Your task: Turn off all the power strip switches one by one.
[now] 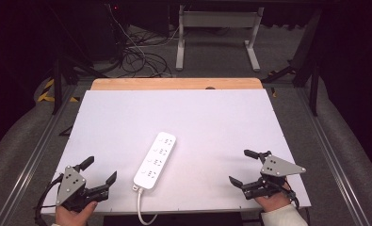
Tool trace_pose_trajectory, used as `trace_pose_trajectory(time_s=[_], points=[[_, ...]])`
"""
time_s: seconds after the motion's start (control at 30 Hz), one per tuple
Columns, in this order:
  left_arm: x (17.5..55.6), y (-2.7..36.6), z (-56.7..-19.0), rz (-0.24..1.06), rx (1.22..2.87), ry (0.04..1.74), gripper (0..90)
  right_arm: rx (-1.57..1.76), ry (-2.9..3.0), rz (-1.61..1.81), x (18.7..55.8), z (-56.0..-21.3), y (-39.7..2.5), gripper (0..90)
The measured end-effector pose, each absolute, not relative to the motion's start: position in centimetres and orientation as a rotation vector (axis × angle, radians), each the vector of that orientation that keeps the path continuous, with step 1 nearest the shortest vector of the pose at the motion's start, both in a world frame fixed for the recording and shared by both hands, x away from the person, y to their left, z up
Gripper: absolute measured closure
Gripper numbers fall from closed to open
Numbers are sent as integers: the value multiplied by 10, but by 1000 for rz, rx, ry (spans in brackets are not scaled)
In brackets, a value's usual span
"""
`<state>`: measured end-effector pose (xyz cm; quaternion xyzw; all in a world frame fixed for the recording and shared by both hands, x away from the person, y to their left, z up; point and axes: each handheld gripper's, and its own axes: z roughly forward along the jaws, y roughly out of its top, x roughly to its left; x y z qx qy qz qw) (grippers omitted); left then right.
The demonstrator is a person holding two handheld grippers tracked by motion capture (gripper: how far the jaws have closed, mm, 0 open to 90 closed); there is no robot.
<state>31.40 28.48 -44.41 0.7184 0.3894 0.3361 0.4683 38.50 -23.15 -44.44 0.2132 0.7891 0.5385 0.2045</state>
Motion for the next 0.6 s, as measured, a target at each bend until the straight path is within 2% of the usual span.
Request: trace_pose_trajectory(time_s=[0.23, 0.53, 0.6], points=[[312, 285, -440, 777, 1733, 958, 140, 587, 2198, 1510, 385, -444, -232, 21], [308, 280, -436, 874, 1794, 892, 154, 584, 2200, 1508, 385, -444, -232, 30], [308, 281, -435, 859, 1788, 884, 161, 585, 2203, 1507, 385, -444, -231, 30]])
